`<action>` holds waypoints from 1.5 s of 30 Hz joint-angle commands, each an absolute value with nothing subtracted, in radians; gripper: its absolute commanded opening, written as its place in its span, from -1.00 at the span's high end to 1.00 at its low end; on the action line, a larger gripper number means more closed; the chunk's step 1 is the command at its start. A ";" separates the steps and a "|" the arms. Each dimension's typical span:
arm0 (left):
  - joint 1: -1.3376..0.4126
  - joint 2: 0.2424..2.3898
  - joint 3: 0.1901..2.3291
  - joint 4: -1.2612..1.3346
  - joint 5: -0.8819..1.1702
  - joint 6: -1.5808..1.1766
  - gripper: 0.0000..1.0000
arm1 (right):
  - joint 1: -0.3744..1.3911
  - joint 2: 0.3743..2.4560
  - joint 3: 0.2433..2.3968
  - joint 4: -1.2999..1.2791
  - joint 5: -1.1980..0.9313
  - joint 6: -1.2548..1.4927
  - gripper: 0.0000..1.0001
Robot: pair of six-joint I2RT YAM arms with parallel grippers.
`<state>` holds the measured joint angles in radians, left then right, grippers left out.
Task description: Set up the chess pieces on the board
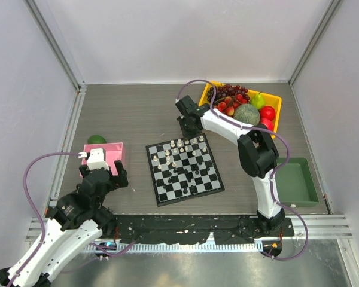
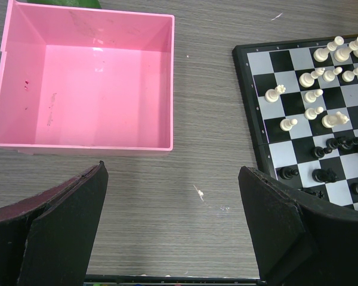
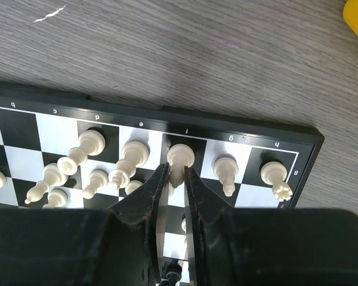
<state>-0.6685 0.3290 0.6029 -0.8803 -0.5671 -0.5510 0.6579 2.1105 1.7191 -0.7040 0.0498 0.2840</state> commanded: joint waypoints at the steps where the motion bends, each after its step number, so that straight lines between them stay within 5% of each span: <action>1: -0.672 0.324 0.601 -0.845 -0.583 -0.565 -0.99 | 0.657 2.117 1.758 -0.715 0.055 0.267 0.56; 11: -0.670 0.324 0.603 -0.847 -0.583 -0.566 -0.99 | 0.657 2.092 1.801 -0.713 0.025 0.258 0.24; 24: -0.670 0.322 0.604 -0.848 -0.583 -0.566 -0.99 | 0.735 1.848 1.638 -0.589 0.101 0.291 0.15; 45: -0.672 0.318 0.603 -0.845 -0.583 -0.563 -0.99 | 0.856 2.089 1.799 -0.672 0.041 0.324 0.14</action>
<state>-0.6685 0.3267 0.6025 -0.8803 -0.5671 -0.5510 0.8547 2.0899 1.7416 -0.6529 0.0380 0.3172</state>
